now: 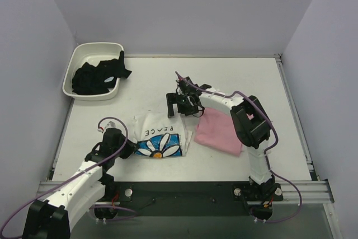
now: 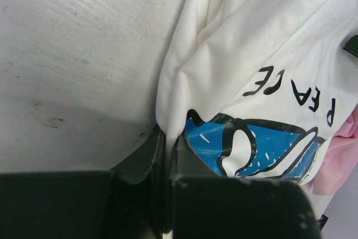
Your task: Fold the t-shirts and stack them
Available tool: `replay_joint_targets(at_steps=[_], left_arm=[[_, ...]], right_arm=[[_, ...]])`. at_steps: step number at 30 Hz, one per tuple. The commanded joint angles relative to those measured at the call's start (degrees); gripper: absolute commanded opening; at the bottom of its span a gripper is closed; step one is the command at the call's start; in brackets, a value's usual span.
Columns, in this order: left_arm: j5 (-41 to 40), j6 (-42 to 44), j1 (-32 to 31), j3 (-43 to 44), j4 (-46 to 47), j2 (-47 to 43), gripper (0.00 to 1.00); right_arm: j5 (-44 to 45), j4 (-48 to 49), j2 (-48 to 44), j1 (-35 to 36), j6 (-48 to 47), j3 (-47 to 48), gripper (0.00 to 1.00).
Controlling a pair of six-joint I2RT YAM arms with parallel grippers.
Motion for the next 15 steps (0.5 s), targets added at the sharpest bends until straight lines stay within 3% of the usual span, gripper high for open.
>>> replay_joint_targets(at_steps=[1,9,12,13,15], left_arm=[[-1.6,2.2,0.6,-0.9,-4.7,2.0,0.0],[-1.6,2.3,0.8,-1.0,-5.3,1.1,0.0],[-1.6,2.4,1.1,-1.0,-5.6,0.9,0.0],[-1.6,2.4,1.3,-1.1,-5.6,0.9,0.0],[-1.4,2.5,1.5,-1.2,-5.5,0.9,0.0]], right_arm=[[-3.0,-1.1,3.0,1.8,1.2,-2.7,0.98],[-3.2,-1.3,4.3,3.0,1.4,-2.1,0.87],[-3.2,-1.3,4.0,3.0,1.3,-2.7,0.72],[-3.2,-1.3,3.8,2.9,1.3,-3.0,0.61],[-2.9,-1.4,3.5,2.9,1.3,-3.6,0.47]])
